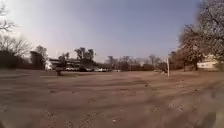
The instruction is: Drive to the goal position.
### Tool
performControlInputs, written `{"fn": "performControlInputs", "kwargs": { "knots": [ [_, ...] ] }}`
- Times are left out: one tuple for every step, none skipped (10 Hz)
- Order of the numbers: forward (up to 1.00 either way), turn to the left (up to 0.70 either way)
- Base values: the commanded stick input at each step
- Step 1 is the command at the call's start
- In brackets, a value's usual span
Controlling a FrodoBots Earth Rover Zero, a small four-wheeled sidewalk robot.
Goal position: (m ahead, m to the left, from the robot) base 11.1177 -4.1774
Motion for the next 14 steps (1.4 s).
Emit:
{"fn": "performControlInputs", "kwargs": {
  "knots": [
    [0.63, 0.00],
    [0.67, 0.00],
    [0.70, 0.00],
    [0.70, 0.00],
    [0.70, 0.00],
    [0.70, 0.00],
    [0.70, 0.00],
    [0.70, 0.00],
    [0.70, 0.00],
    [0.70, 0.00],
    [0.70, 0.00],
    [0.70, 0.00],
    [0.70, 0.00],
    [0.70, 0.00]
  ]
}}
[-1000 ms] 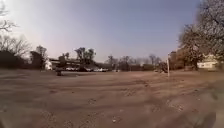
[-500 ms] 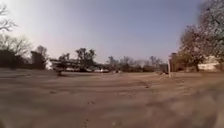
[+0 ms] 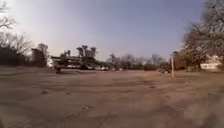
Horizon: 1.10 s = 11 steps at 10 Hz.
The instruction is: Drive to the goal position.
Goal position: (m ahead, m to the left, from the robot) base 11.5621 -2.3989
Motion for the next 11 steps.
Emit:
{"fn": "performControlInputs", "kwargs": {
  "knots": [
    [0.70, -0.35],
    [0.70, -0.35],
    [0.70, -0.35],
    [0.70, -0.35],
    [0.70, -0.35],
    [0.70, -0.35],
    [0.70, -0.35],
    [0.70, -0.35],
    [0.70, -0.35],
    [0.70, 0.00],
    [0.70, 0.00]
  ]
}}
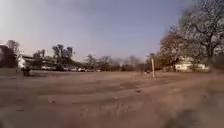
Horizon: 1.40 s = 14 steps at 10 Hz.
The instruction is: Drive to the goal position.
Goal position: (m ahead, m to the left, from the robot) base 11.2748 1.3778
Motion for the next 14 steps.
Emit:
{"fn": "performControlInputs", "kwargs": {
  "knots": [
    [0.70, 0.00],
    [0.70, 0.00],
    [0.70, 0.00],
    [0.70, 0.00],
    [0.70, 0.00],
    [0.70, 0.00],
    [0.70, 0.00],
    [0.70, 0.00],
    [0.70, 0.00],
    [0.70, 0.00],
    [0.70, 0.00],
    [0.70, 0.00],
    [0.70, 0.00],
    [0.70, 0.00]
  ]
}}
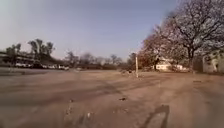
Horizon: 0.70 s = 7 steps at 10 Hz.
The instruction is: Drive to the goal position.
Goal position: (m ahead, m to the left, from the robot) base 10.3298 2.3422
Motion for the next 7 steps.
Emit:
{"fn": "performControlInputs", "kwargs": {
  "knots": [
    [0.70, 0.00],
    [0.70, 0.00],
    [0.70, 0.00],
    [0.70, 0.00],
    [0.70, 0.00],
    [0.70, 0.00],
    [0.70, 0.00]
  ]
}}
